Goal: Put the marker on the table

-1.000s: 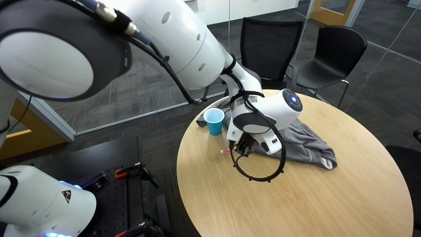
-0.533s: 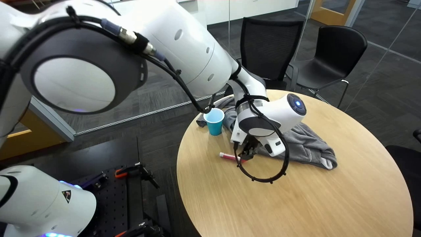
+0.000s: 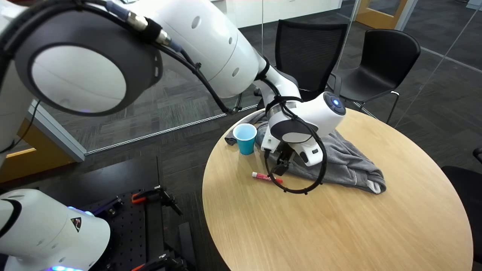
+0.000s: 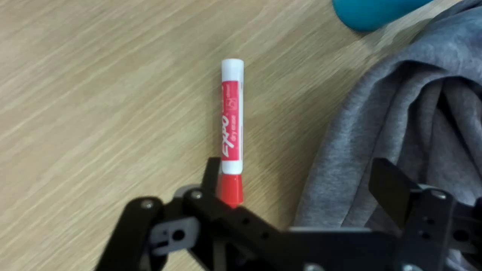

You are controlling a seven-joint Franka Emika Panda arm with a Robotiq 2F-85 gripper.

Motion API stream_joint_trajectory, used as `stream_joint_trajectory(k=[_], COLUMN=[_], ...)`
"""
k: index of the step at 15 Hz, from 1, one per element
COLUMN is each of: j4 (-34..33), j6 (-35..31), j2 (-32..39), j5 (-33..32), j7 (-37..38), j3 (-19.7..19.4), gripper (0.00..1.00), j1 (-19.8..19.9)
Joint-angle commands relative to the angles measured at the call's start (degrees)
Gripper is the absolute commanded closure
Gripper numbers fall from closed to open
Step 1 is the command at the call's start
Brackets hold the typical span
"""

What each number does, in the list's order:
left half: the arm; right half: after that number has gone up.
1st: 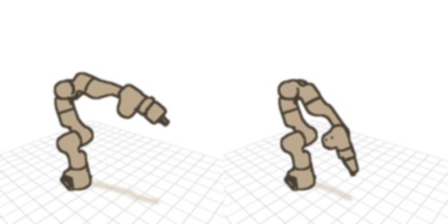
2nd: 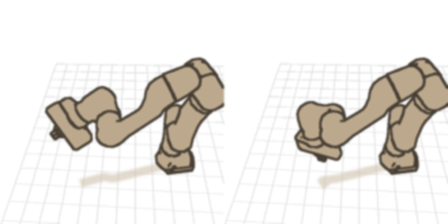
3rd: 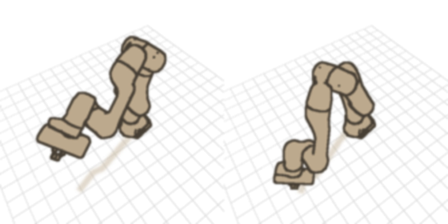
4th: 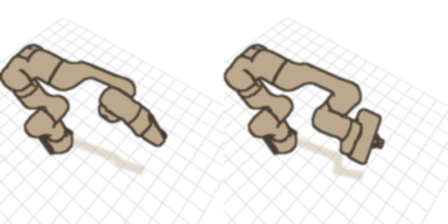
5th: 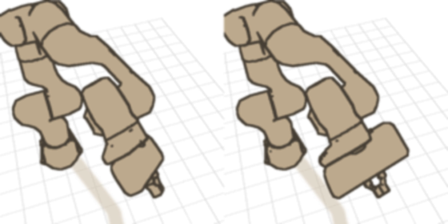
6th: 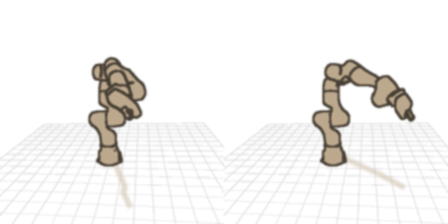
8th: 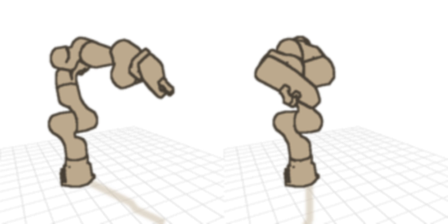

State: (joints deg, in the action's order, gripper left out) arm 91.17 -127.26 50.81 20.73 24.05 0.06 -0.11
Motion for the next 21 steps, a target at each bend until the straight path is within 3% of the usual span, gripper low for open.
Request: stream_joint_trajectory(k=[1,8,12,13,21], j4=[8.7,19.6,24.6,19.7,22.5], j6=[-1.0,-4.5,-10.9,-7.2,-9.6], j2=[-7.7,-17.2,-21.6,-17.2,-19.7], j5=[-0.8,-1.3,-2.4,-1.2,-2.1], j7=[4.3,9.9,8.8,8.3,8.3], j3=[-1.6,-3.0,-2.5,-1.7,-1.6], gripper=[0.00,0.00,0.00,0.00,0.00], j1=[-2.8,-6.3,-7.8,-5.9,-7.0])
